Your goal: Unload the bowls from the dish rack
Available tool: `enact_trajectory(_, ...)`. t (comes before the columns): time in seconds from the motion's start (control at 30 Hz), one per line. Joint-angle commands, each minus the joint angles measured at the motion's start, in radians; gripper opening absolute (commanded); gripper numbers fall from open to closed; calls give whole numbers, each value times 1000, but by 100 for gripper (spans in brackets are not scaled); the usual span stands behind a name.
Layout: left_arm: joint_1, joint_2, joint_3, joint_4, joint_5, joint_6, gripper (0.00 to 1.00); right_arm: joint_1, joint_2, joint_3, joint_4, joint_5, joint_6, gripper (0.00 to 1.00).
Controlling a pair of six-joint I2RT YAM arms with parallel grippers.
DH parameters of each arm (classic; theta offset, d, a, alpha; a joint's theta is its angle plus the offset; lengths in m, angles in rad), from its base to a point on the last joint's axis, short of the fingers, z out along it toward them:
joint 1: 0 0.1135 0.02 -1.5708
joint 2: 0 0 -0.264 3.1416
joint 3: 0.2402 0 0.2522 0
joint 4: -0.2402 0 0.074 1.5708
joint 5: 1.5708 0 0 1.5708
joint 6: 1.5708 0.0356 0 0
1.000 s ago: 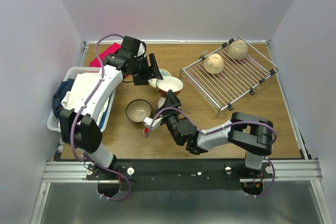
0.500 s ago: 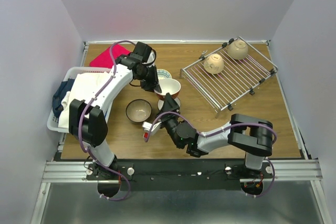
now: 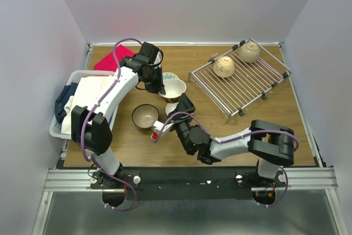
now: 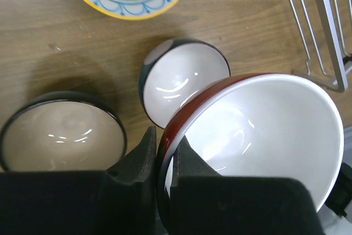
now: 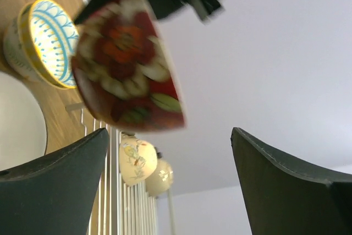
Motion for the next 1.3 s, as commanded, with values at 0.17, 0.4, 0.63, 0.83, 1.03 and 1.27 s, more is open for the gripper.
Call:
enact_trajectory(0.17, 19, -130, 17, 97, -279, 79, 0, 14, -258, 56, -603, 116, 591, 100)
enact_trajectory(0.4, 19, -259, -190, 219, -342, 104, 0, -6, -338, 109, -1036, 123, 1008, 100)
enact_trajectory(0.63, 19, -370, -443, 353, -380, 99, 0, -94, -444, 99, -1263, 31, 1375, 100)
enact_trajectory(0.83, 19, -414, -550, 443, -416, 97, 0, -190, -509, 111, -1309, -79, 1511, 100)
enact_trajectory(1.03, 19, -422, -610, 483, -463, 107, 0, -249, -547, 128, -1321, -127, 1584, 100)
enact_trajectory(1.27, 19, -430, -667, 514, -502, 113, 3, -302, -581, 119, -1334, -150, 1619, 100)
